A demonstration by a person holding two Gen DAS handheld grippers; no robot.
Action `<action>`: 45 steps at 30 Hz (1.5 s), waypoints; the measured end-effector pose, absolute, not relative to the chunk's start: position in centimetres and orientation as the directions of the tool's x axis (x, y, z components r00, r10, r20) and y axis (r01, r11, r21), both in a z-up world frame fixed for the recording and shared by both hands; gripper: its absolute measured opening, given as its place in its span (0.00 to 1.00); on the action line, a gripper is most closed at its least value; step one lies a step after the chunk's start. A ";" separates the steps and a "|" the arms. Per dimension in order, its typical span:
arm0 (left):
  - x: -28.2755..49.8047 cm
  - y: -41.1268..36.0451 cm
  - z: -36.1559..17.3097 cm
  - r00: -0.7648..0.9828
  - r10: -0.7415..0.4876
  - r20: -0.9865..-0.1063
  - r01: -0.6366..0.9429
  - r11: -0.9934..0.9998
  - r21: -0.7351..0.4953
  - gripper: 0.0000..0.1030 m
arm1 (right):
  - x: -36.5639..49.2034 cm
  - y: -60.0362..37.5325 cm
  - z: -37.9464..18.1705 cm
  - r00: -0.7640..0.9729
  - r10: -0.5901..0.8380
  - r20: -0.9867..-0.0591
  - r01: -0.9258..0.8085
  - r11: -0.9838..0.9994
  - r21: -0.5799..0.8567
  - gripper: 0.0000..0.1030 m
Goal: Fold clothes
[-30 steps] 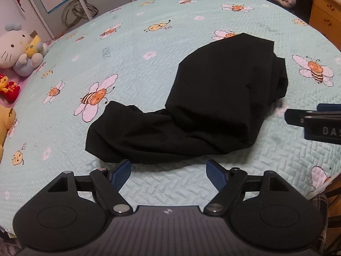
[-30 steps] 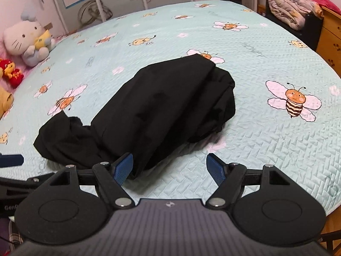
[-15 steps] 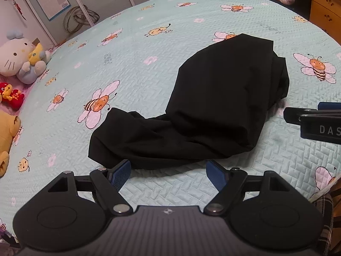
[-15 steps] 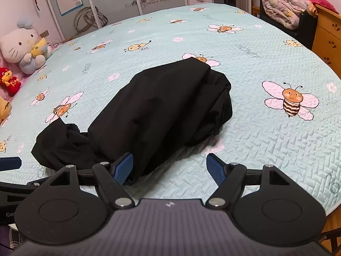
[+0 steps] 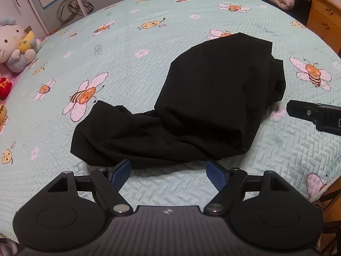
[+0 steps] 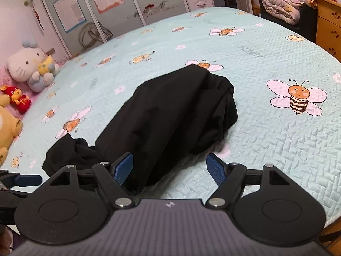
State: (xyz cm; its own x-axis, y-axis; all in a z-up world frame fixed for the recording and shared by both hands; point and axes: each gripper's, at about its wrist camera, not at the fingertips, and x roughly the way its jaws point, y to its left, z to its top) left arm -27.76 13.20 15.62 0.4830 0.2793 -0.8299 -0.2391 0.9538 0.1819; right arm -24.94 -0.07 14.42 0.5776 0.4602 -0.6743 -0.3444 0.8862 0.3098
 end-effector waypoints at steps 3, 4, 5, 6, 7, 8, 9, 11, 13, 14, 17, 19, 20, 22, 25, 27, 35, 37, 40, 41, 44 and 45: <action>-27.6 13.5 15.1 0.501 0.270 -0.822 -0.234 0.957 0.171 0.79 | -24.7 -0.1 13.9 0.584 0.460 -0.668 -0.349 0.886 0.305 0.74; -27.6 13.8 14.8 0.505 0.265 -0.822 -0.241 0.957 0.160 0.79 | -24.6 0.0 13.7 0.586 0.466 -0.663 -0.354 0.883 0.308 0.74; -27.5 14.3 14.5 0.506 0.259 -0.822 -0.251 0.957 0.147 0.79 | -24.4 0.1 13.4 0.585 0.471 -0.660 -0.357 0.880 0.312 0.74; -27.5 14.9 14.2 0.503 0.253 -0.827 -0.266 0.955 0.130 0.79 | -24.2 0.2 13.1 0.583 0.476 -0.659 -0.360 0.878 0.316 0.74; -27.5 15.4 13.8 0.495 0.246 -0.833 -0.283 0.953 0.113 0.79 | -24.1 0.4 12.9 0.578 0.482 -0.658 -0.366 0.874 0.320 0.74; -27.4 15.9 13.3 0.486 0.237 -0.842 -0.296 0.950 0.097 0.78 | -23.9 0.7 12.7 0.572 0.489 -0.659 -0.372 0.870 0.323 0.74; -27.3 16.3 13.0 0.477 0.227 -0.849 -0.304 0.949 0.083 0.78 | -23.6 0.9 12.4 0.566 0.497 -0.658 -0.378 0.866 0.328 0.74; -27.1 16.9 12.5 0.470 0.208 -0.858 -0.313 0.948 0.058 0.78 | -23.1 1.4 12.0 0.556 0.510 -0.656 -0.385 0.858 0.341 0.74; -27.0 17.2 12.3 0.472 0.180 -0.863 -0.315 0.949 0.026 0.78 | -22.2 1.7 11.6 0.549 0.533 -0.644 -0.378 0.846 0.377 0.74; -26.9 17.2 12.2 0.475 0.166 -0.864 -0.317 0.948 0.008 0.78 | -21.5 1.8 11.4 0.548 0.535 -0.643 -0.361 0.844 0.396 0.74; -26.8 17.3 12.0 0.480 0.132 -0.867 -0.313 0.949 -0.029 0.78 | -19.2 2.0 10.8 0.546 0.534 -0.646 -0.297 0.844 0.447 0.74; -26.8 17.2 11.8 0.473 0.129 -0.871 -0.307 0.951 -0.026 0.78 | -17.8 2.6 10.4 0.548 0.526 -0.650 -0.279 0.848 0.451 0.74; -26.8 17.2 11.7 0.470 0.130 -0.873 -0.305 0.952 -0.023 0.78 | -17.3 3.0 10.2 0.549 0.522 -0.653 -0.278 0.851 0.447 0.74; -26.9 17.3 11.6 0.464 0.134 -0.876 -0.307 0.952 -0.018 0.78 | -16.6 3.5 9.5 0.549 0.526 -0.650 -0.285 0.848 0.446 0.74; -27.1 17.9 11.4 0.452 0.137 -0.882 -0.322 0.946 -0.018 0.78 | -16.5 3.7 8.8 0.550 0.555 -0.624 -0.302 0.829 0.471 0.51; -27.3 18.5 11.2 0.445 0.136 -0.885 -0.338 0.941 -0.026 0.78 | -17.0 3.7 8.7 0.553 0.582 -0.597 -0.340 0.811 0.476 0.02; -28.5 20.2 11.5 0.456 0.131 -0.880 -0.382 0.922 -0.061 0.78 | -22.3 0.1 9.8 0.667 0.521 -0.533 -0.414 0.853 0.317 0.00; -28.8 20.5 11.3 0.456 0.122 -0.881 -0.389 0.918 -0.074 0.78 | -23.7 -1.3 10.0 0.685 0.484 -0.544 -0.415 0.873 0.255 0.00; -28.9 20.6 11.0 0.462 0.089 -0.882 -0.389 0.915 -0.111 0.78 | -24.9 -3.0 9.4 0.674 0.453 -0.584 -0.413 0.886 0.211 0.00; -28.8 20.5 10.9 0.466 0.074 -0.882 -0.383 0.915 -0.126 0.78 | -25.1 -3.3 9.0 0.662 0.452 -0.598 -0.415 0.885 0.210 0.00; -28.4 19.7 10.9 0.481 0.027 -0.876 -0.349 0.923 -0.163 0.78 | -25.4 -4.0 7.8 0.629 0.459 -0.628 -0.422 0.879 0.221 0.00; -28.2 19.3 11.1 0.492 0.016 -0.871 -0.330 0.929 -0.169 0.78 | -25.5 -4.1 7.5 0.622 0.461 -0.632 -0.420 0.879 0.228 0.00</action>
State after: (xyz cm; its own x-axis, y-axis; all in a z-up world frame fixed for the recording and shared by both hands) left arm -28.24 19.29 11.06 0.4916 0.0161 -0.8706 -0.3301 0.9287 -0.1692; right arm -25.45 -4.13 7.48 0.6223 0.4615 -0.6323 -0.4198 0.8785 0.2280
